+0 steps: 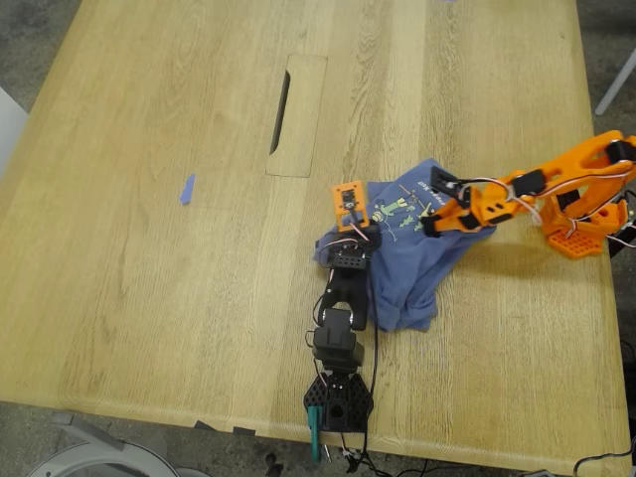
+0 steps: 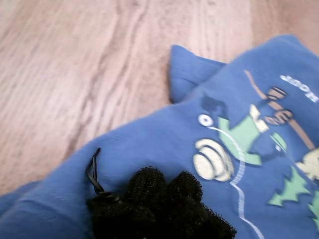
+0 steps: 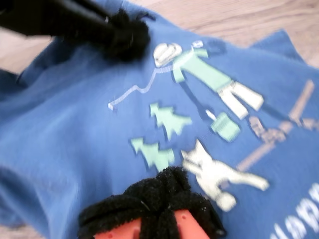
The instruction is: Fold a T-shirt
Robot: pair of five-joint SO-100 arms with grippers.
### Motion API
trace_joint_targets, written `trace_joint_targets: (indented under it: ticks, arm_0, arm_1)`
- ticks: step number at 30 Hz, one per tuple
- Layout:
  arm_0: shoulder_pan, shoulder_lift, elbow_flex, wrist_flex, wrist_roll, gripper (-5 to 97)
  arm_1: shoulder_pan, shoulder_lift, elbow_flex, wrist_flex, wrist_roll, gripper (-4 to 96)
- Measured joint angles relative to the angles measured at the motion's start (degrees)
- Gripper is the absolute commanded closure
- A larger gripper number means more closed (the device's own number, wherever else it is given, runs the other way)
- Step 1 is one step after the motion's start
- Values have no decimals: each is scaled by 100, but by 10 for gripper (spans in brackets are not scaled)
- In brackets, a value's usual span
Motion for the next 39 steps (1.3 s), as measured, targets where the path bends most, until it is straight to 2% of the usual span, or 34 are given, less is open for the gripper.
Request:
trace_joint_targets:
  ticks: [6,10,14,19,24,27,33,39]
  arm_0:
    - [-492,-18,0,0,0,918]
    - [-686,-18,0,0,0,918]
    - [-729,220,-53,457,0,918]
    - [-624,1081,-413,1477,26,918]
    - [-35,1626,-1134,2514,35,918]
    - [527,1635,-1670,2821,35,918]
    - [1573,1310,-1925,2558,35,918]
    - [2171,1028,-1002,1617,26,918]
  arm_1:
    - [123,3085,993,2408,53,912]
    - [589,3577,896,2997,-9,912]
    - [1143,2900,158,2874,-141,913]
    - [1819,1714,-1512,2927,-264,913]
    - [1731,290,-3630,3111,-316,913]
    - [1477,-571,-4403,2698,-387,913]
    - [888,-1951,-4412,923,-483,913]
    - [422,-2496,-3445,-439,-483,913]
